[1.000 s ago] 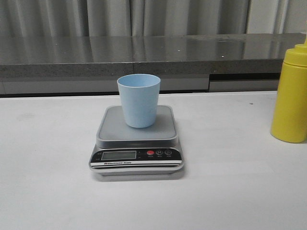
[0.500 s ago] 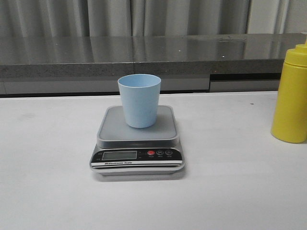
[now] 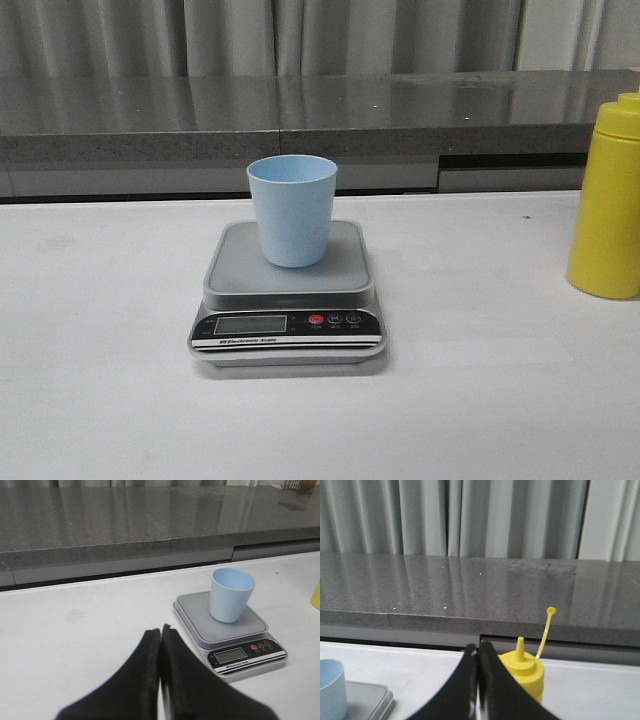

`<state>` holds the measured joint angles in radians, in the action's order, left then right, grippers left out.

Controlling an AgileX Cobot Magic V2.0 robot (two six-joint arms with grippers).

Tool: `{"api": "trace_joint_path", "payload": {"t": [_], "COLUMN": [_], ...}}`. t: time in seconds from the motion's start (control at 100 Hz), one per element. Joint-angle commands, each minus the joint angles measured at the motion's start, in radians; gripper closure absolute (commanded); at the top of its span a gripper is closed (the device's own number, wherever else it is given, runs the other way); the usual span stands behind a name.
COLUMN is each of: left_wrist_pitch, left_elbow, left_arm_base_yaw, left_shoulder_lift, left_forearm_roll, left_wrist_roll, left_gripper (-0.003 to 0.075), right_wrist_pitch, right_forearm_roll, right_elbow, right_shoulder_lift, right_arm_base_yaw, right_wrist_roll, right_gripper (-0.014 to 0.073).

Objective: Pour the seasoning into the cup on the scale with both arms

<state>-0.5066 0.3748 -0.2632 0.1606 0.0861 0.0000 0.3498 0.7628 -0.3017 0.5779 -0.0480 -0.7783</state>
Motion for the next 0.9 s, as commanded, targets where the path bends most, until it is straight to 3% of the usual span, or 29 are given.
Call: {"api": "trace_joint_path", "payload": {"t": [0.0, 0.15, 0.27, 0.67, 0.89], "left_wrist_pitch": [0.08, 0.08, 0.08, 0.08, 0.08], "left_elbow": [0.027, 0.027, 0.027, 0.027, 0.027], "left_arm_base_yaw": [0.002, 0.002, 0.002, 0.002, 0.002], "left_shoulder_lift": [0.012, 0.012, 0.012, 0.012, 0.012], "left_forearm_roll": [0.01, 0.01, 0.01, 0.01, 0.01], "left_wrist_roll": [-0.008, -0.008, -0.008, -0.008, -0.008], "left_gripper": [0.0741, 0.0741, 0.0741, 0.0741, 0.0741], "right_wrist_pitch": [0.009, -0.011, -0.036, -0.238, -0.271], "right_forearm_roll": [-0.195, -0.468, -0.622, -0.69, -0.694], "right_elbow": [-0.013, 0.029, 0.096, 0.254, 0.314], "right_shoulder_lift": [-0.038, -0.101, -0.163, -0.477, -0.617], "right_arm_base_yaw": [0.031, 0.068, 0.068, 0.066, 0.066], "right_wrist_roll": [0.206, 0.479, 0.597, 0.604, 0.604], "right_gripper": [0.0662, 0.0662, 0.0662, 0.0662, 0.0662]}}
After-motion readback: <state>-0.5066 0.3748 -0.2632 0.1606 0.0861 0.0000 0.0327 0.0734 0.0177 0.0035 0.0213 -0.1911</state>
